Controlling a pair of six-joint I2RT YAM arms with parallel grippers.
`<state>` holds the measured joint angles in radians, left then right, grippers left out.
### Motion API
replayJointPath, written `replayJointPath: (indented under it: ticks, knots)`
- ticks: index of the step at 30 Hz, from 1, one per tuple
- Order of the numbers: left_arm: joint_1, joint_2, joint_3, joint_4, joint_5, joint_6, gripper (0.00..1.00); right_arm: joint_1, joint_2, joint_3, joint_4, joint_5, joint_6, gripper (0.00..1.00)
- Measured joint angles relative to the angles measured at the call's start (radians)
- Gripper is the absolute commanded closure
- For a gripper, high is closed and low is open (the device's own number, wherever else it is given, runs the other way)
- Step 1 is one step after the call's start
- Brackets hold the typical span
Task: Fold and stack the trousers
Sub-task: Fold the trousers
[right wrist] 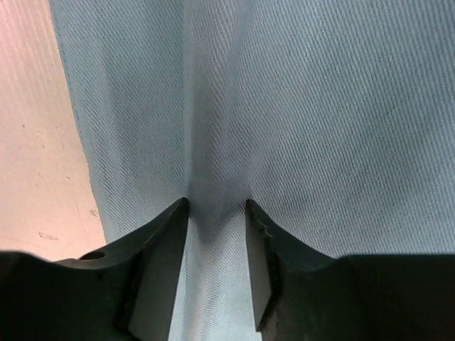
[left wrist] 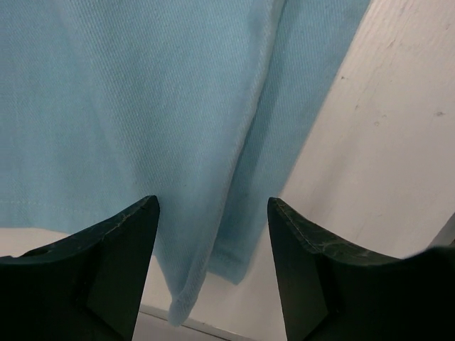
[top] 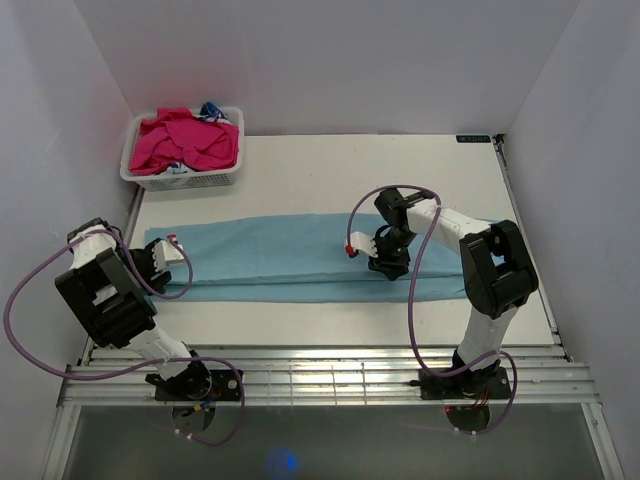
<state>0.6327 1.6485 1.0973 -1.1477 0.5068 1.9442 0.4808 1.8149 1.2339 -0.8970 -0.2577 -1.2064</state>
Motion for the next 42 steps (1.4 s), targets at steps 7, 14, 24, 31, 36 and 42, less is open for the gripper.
replayJointPath:
  ticks: [7, 14, 24, 31, 36, 42]
  knots:
    - [0.0, 0.018, 0.057, 0.062, -0.05, 0.006, 0.28, 0.006, -0.001, -0.007, 0.012, 0.024, -0.006, 0.82]
    - [0.008, 0.095, 0.077, 0.096, -0.099, 0.008, 0.64, 0.01, -0.003, -0.007, 0.017, 0.032, -0.003, 0.92]
    - [0.012, 0.132, 0.171, 0.059, -0.098, 0.004, 1.0, 0.01, -0.074, -0.004, 0.018, 0.03, 0.017, 0.92]
    - [0.0, 0.15, 0.317, 0.249, 0.079, -0.224, 1.0, -0.023, -0.095, 0.056, 0.076, -0.02, 0.068, 0.92]
    - [0.0, 0.029, 0.204, 0.509, 0.175, -0.341, 1.0, -0.035, -0.167, 0.046, 0.111, -0.045, 0.073, 0.92]
    - [0.073, -0.114, -0.105, 0.668, 0.181, -0.269, 1.0, -0.029, -0.2, -0.076, 0.119, -0.069, 0.071, 0.92]
